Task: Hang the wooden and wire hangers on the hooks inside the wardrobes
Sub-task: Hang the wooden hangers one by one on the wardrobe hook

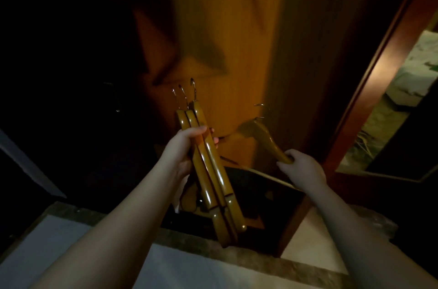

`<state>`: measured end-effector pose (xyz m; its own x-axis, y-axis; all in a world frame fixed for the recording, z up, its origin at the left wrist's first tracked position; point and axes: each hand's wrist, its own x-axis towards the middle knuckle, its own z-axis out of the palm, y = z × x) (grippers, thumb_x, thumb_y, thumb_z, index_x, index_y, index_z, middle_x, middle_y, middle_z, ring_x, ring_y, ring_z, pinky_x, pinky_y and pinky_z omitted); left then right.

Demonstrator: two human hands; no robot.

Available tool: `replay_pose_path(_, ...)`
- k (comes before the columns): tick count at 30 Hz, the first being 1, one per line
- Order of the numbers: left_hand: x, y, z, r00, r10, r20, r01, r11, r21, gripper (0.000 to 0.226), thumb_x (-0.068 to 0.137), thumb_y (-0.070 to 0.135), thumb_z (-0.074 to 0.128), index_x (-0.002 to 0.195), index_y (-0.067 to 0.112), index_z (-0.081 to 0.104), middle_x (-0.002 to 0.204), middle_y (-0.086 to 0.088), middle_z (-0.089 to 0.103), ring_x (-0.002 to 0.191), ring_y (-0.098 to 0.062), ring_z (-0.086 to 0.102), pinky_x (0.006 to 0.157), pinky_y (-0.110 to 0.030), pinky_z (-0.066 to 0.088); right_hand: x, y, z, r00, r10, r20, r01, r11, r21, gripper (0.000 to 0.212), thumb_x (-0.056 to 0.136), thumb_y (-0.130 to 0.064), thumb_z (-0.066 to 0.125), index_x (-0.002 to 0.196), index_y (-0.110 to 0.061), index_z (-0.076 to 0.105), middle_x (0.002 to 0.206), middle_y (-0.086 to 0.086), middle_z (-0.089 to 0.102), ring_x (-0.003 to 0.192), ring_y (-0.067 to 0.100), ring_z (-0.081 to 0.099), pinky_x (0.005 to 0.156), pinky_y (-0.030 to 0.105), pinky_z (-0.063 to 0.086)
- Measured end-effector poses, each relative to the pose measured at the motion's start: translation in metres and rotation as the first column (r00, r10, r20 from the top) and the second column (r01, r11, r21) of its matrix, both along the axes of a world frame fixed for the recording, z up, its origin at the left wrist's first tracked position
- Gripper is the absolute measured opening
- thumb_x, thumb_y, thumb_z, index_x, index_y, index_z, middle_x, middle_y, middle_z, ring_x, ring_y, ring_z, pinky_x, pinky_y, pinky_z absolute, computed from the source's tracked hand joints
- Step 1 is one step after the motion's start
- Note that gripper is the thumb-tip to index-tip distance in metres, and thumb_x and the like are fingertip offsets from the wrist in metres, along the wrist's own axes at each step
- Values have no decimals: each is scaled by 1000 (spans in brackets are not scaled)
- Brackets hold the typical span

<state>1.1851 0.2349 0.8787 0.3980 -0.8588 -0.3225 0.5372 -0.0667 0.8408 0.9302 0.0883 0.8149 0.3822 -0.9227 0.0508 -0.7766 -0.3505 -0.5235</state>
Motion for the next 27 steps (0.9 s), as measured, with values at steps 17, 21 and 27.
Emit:
replay_pose_path(17, 123, -181, 125, 977, 203, 68, -182, 956, -229, 68, 77, 14, 73, 137, 2, 45, 109, -23, 70, 85, -32, 73, 63, -40, 57, 169, -225, 103, 962, 124, 242, -42, 947, -318, 23, 89, -29, 68, 101, -13, 58, 95, -1, 53, 84, 17, 52, 58, 26, 37)
replay_pose_path(21, 140, -212, 140, 973, 215, 78, -187, 943, -276, 69, 78, 12, 73, 139, 4, 42, 103, -23, 70, 82, -33, 73, 63, -41, 57, 193, -273, 122, 954, 146, 260, -29, 914, -406, 22, 88, -32, 69, 99, -15, 62, 87, -4, 52, 85, 21, 55, 67, 37, 47)
replay_pose_path(27, 161, -249, 165, 970, 229, 82, -191, 926, -325, 63, 81, 11, 70, 138, 4, 43, 103, -21, 71, 81, -31, 74, 61, -40, 57, 222, -324, 159, 934, 164, 318, 7, 881, -472, 27, 88, -21, 69, 112, -9, 68, 106, 12, 64, 107, 30, 52, 83, 37, 42)
